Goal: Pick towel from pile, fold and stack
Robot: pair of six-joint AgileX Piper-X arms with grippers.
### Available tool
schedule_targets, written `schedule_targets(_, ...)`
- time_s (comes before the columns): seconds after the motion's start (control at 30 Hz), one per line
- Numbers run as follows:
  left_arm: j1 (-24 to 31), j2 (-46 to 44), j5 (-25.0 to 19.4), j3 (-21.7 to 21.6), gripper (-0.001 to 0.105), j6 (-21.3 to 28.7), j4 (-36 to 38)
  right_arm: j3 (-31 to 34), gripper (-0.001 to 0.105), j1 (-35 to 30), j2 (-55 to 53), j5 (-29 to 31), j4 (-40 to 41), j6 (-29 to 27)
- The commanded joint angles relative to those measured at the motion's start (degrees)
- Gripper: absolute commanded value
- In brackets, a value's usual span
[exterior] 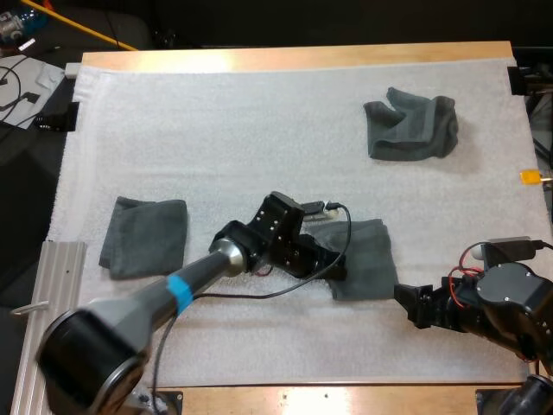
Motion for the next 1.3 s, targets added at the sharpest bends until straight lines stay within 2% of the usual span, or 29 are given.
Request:
schedule_targets(0.0,1.2,-5.2,-0.3,-0.9,0.0,4.3,2.7,-0.4,0.077,0.2,0.0,0.3,0.6,0.0)
schedule_targets(0.23,7.6,-11.2,-3.3,-3.5,0.0,18.7,19.2,-0.4,0.077,0.1,0.0,0.2,0.4,-0.1)
schedule_targets(0.3,7.0,-11.1,-2.1,-2.9,0.0,16.7,15.9,-0.4,0.077,0.0,-0.1,0.4,0.2,-0.4)
schedule_targets(0.37,8.6,-12.1,-3.2,-3.5,0.0,19.8,19.4,-0.4,0.077,0.1,-0.1,0.4,0.2,-0.5)
schedule_targets(0.47,11.9,-13.2,-8.3,-5.5,0.0,26.9,28.2,-0.4,0.077,0.2,0.1,0.4,0.1,-0.6)
schedule_targets(0.6,16.4,-14.1,-18.3,-9.5,0.0,36.6,40.6,-0.4,0.076,0.1,-0.1,0.5,0.0,-0.5)
schedule_targets(0.7,19.7,-14.6,-24.9,-12.8,0.0,41.2,47.2,-0.4,0.076,0.2,-0.2,0.4,-0.1,-0.5)
schedule_targets(0.8,22.7,-15.0,-30.4,-15.4,0.0,44.0,51.4,-0.5,0.076,0.2,-0.1,0.3,0.1,-0.4)
schedule_targets(0.93,26.6,-15.4,-34.7,-16.6,0.0,45.2,53.2,-0.5,0.076,0.3,-0.3,0.4,-0.1,-0.4)
schedule_targets(1.07,31.5,-16.4,-36.1,-15.9,0.0,45.5,53.1,-0.4,0.076,0.3,-0.4,0.3,-0.1,-0.4)
schedule_targets(1.13,30.7,-16.1,-36.3,-16.3,0.0,45.8,53.3,-0.4,0.077,0.2,-0.2,0.2,0.0,-0.5)
schedule_targets(1.27,35.1,-16.0,-37.4,-16.3,0.0,46.8,54.7,-0.3,0.077,0.3,-0.4,0.0,0.0,-0.4)
